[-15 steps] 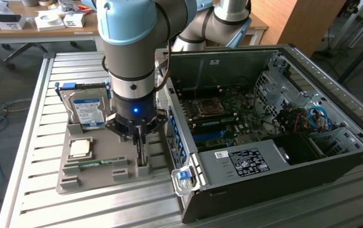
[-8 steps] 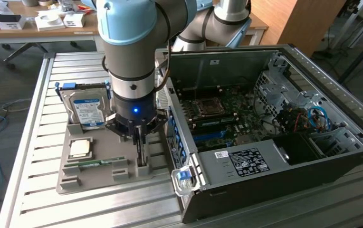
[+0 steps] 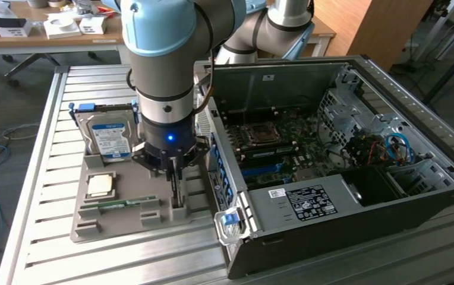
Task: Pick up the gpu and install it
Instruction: 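Pick up the gpu and move the gpu toward the slot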
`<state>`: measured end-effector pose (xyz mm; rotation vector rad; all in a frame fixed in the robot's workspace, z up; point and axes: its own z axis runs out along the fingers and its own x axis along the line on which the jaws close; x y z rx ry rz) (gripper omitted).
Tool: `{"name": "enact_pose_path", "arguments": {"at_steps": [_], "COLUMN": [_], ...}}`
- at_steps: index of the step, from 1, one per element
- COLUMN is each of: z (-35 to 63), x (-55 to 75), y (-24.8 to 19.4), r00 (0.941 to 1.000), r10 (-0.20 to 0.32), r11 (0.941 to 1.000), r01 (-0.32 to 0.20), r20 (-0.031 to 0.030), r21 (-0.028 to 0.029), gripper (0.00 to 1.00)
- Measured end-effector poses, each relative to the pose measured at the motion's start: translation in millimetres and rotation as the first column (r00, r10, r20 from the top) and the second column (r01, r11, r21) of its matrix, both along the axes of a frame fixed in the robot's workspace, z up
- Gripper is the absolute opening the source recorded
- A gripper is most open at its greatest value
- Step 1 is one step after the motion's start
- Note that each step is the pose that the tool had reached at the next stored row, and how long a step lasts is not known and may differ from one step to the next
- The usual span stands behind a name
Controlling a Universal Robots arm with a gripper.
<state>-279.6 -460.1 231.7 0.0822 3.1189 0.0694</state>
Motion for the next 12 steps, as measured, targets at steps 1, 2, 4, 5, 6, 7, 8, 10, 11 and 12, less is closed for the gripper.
{"name": "enact_pose_path", "arguments": {"at_steps": [1,2,4,5,6,7,8,10,11,12], "z": [0.0,0.0,0.0,0.0,0.2,0.8,2.2,6.1,8.4,10.9], "x": [0.0,0.0,0.0,0.0,0.1,0.1,0.0,0.0,0.0,0.0], "y": [0.0,0.0,0.0,0.0,0.0,0.1,0.0,0.0,0.0,0.0], "r00": [1.0,1.0,1.0,1.0,1.0,1.0,1.0,1.0,1.0,1.0], "r10": [0.0,0.0,0.0,0.0,0.0,0.0,0.0,0.0,0.0,0.0], "r11": [1.0,1.0,1.0,1.0,1.0,1.0,1.0,1.0,1.0,1.0], "r01": [0.0,0.0,0.0,0.0,0.0,0.0,0.0,0.0,0.0,0.0], "r20": [0.0,0.0,0.0,0.0001,0.0003,0.0004,0.0001,0.0001,0.0,0.0001], "r21": [0.0,0.0,0.0001,0.0002,0.0004,0.0006,0.0002,0.0001,0.0001,0.0001], "gripper": [0.26,0.26,0.26,0.26,0.26,0.26,0.26,0.26,0.26,0.26]}}
